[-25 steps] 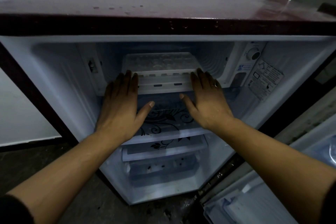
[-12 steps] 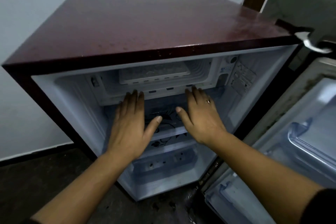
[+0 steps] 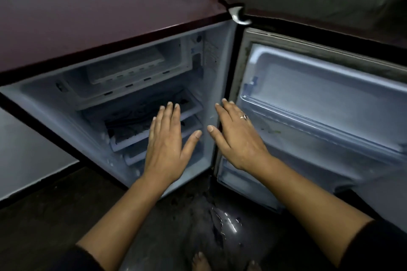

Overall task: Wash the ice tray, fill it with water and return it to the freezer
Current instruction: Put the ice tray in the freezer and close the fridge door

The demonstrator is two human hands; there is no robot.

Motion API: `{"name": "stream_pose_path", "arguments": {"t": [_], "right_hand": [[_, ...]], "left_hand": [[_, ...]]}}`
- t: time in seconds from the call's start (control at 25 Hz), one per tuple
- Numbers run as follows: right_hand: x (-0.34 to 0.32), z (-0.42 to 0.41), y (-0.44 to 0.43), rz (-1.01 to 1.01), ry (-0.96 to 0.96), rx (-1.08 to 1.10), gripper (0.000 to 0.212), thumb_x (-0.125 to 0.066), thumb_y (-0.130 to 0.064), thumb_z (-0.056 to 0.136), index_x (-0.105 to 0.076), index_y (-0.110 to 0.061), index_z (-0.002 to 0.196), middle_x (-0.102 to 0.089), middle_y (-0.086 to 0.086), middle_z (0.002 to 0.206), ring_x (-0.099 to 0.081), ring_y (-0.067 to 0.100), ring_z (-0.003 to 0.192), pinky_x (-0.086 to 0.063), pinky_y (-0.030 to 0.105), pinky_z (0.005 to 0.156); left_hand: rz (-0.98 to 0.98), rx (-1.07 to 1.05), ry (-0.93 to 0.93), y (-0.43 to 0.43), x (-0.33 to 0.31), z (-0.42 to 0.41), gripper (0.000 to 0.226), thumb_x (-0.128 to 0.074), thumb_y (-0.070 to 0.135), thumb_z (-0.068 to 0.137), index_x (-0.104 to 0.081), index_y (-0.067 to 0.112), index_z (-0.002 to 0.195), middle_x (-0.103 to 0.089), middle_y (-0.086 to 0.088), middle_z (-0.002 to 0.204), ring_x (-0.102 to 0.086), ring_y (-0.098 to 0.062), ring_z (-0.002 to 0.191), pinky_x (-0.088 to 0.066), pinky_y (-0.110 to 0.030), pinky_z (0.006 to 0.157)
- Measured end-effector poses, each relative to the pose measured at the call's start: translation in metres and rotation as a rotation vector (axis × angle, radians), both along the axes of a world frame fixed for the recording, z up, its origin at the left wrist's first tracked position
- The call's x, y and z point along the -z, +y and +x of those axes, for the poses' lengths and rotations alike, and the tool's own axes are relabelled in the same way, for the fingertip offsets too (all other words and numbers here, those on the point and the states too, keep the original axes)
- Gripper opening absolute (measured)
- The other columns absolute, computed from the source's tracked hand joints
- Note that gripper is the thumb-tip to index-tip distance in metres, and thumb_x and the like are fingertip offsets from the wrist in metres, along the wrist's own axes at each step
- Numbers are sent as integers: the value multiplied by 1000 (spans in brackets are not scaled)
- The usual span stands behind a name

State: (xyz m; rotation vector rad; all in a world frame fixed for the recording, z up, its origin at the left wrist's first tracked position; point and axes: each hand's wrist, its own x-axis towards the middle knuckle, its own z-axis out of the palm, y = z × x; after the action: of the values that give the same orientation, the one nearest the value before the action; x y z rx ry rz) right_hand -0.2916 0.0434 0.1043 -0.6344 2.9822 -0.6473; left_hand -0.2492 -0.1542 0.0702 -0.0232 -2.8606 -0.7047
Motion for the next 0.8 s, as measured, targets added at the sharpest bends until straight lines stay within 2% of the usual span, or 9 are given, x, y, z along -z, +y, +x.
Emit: {"name": "stream_pose_path", "arguments": {"t": [0.16,0.32,0.44,0.56,0.72,0.8], "right_hand": [[-4,34,69,-12,-6,118,68,-32,-53,109,-21,-16,165,-14,7,173,-9,23,160,-9,37,128],[-4,71,141,-60,-13,237,68,-32,-55,109,-25,-16,164,-19,6,172,-12,22,160,-15,40,130],[-6,98,200,-73,3,304,66,-33,-54,108,-31,-15,161,-28,8,169,-20,23,158,-21,44,128],[-11,124,266,-78,32,360,63,-34,-54,107,-39,-13,155,-43,7,159,-36,23,149,-33,45,121],[-17,152,352,-139,55,450,63,-35,-59,104,-47,-16,149,-54,2,148,-47,21,139,-41,39,113],[-22,151,389,-194,73,506,56,-40,-53,107,-50,-15,146,-56,4,145,-50,23,135,-40,35,108]], "left_hand": [[9,130,22,59,-7,6,91,-24,72,100,-11,13,168,-5,-4,177,3,-19,163,-6,-46,132],[24,243,60,131,-17,15,89,-28,69,101,-12,13,168,-7,-5,176,1,-20,163,-7,-47,132],[43,305,105,194,-26,25,87,-29,67,102,-13,13,168,-8,-7,176,-1,-22,163,-9,-50,132],[67,336,169,257,-41,32,85,-30,65,103,-15,12,167,-9,-8,176,-2,-23,163,-9,-51,131],[60,386,271,338,-71,35,81,-34,62,106,-15,12,167,-9,-8,176,-2,-23,163,-12,-51,131],[31,403,335,372,-90,30,80,-35,60,106,-17,10,167,-12,-10,175,-5,-26,163,-15,-53,130]]}}
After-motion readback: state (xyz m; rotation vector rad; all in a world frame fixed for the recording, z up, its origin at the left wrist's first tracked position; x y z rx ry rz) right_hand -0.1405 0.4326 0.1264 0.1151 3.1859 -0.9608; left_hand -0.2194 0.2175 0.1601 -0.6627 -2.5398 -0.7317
